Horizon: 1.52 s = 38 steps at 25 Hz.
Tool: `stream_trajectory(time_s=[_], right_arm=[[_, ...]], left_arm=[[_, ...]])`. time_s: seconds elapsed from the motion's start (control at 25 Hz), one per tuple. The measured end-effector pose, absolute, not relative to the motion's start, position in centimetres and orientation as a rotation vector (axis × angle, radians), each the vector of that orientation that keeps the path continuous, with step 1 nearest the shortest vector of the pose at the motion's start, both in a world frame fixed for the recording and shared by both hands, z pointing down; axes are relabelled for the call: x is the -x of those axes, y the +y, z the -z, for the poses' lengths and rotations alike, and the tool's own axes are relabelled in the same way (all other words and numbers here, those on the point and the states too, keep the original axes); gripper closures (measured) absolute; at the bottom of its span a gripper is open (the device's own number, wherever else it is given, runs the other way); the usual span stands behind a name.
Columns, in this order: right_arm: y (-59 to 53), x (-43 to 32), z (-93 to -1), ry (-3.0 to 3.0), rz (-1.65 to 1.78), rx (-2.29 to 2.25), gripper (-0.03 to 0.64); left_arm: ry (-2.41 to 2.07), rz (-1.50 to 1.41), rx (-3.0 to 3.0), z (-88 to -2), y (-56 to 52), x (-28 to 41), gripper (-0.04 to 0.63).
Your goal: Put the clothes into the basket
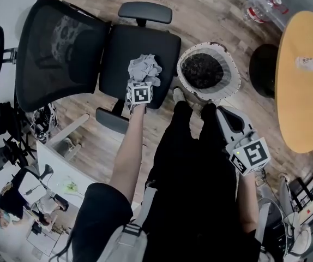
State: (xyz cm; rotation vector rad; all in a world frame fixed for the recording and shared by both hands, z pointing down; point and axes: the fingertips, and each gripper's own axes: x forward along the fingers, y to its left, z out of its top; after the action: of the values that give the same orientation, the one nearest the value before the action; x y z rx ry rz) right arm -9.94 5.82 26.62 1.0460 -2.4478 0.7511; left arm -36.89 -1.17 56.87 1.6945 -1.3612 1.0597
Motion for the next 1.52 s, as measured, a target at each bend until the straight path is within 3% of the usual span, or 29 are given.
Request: stream_trajectory(time_s=[0.88, 1.52], right_arm=[[5.5, 4.9, -24.3, -2.509, -0.638, -1.257, 0.600], [6.6, -5.8, -23.8, -2.439, -0.636, -1.410, 0.600]], left_arm=[[-1.265, -0.928, -2.117, -40.7, -2.0, 24.9, 0.515], [-1.092, -0.947, -2.232, -37.9, 0.2, 12.6, 0.515]])
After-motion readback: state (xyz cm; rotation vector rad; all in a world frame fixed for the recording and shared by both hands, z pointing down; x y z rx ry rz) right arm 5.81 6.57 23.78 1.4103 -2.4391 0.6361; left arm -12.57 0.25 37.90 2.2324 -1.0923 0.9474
